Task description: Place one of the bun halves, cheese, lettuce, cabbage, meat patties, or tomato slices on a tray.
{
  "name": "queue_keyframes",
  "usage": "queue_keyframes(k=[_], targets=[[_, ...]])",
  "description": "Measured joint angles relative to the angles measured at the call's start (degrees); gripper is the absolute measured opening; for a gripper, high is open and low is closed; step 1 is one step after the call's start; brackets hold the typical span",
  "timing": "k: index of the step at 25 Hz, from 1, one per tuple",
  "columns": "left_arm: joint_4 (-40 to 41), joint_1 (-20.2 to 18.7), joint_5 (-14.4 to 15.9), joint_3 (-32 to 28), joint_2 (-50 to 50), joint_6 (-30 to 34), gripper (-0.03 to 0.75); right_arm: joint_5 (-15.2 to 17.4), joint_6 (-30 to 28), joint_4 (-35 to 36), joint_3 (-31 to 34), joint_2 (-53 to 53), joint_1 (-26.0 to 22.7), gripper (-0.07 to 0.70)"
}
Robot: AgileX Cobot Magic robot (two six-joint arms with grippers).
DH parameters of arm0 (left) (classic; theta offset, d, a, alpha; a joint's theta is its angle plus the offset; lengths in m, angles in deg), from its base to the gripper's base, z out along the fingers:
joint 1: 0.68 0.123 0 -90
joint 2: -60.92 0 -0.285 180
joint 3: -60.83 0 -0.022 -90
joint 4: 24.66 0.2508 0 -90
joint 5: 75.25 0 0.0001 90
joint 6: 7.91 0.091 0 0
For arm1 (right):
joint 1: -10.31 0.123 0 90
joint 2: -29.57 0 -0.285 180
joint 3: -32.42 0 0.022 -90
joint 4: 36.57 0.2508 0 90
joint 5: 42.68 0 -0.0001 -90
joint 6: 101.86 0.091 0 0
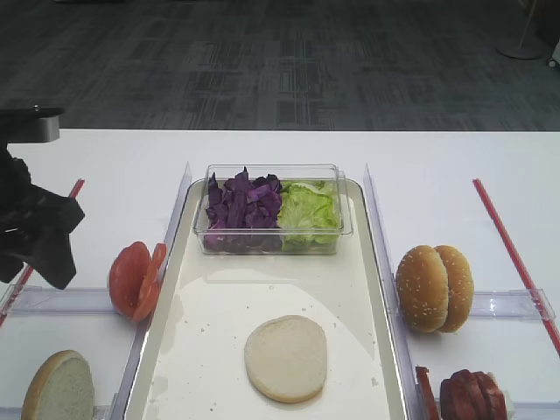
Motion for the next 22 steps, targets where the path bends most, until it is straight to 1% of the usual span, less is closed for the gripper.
queue_keyframes(k=[2, 3, 4, 9, 13, 16, 17, 18, 22], targets=[[2.9, 0.0, 0.69, 0.11, -0.42, -2.24, 0.439, 0.0, 0.0, 0.0, 0.0, 0.0, 0.0, 0.536], [5.43, 0.02, 1.5, 0.11, -0.66, -4.11, 0.439, 0.0, 0.0, 0.0, 0.0, 0.0, 0.0, 0.536], [5.98, 0.1, 1.76, 0.11, -0.66, -4.54, 0.439, 0.0, 0.0, 0.0, 0.0, 0.0, 0.0, 0.536], [6.33, 0.13, 2.34, 0.11, -0.66, -6.2, 0.439, 0.0, 0.0, 0.0, 0.0, 0.0, 0.0, 0.536], [6.33, 0.38, 2.34, 0.11, -0.66, -5.69, 0.439, 0.0, 0.0, 0.0, 0.0, 0.0, 0.0, 0.536], [6.08, 2.78, 2.47, 0.11, -0.66, -5.35, 0.438, 0.0, 0.0, 0.0, 0.0, 0.0, 0.0, 0.536], [6.08, 4.03, 2.56, 0.11, -0.66, -5.26, 0.437, 0.0, 0.0, 0.0, 0.0, 0.0, 0.0, 0.536], [6.19, 6.41, 2.56, 0.11, -0.66, -5.12, 0.437, 0.0, 0.0, 0.0, 0.0, 0.0, 0.0, 0.536], [6.43, 8.42, 2.7, 0.11, -0.66, -4.08, 0.436, 0.0, 0.0, 0.0, 0.0, 0.0, 0.0, 0.536]])
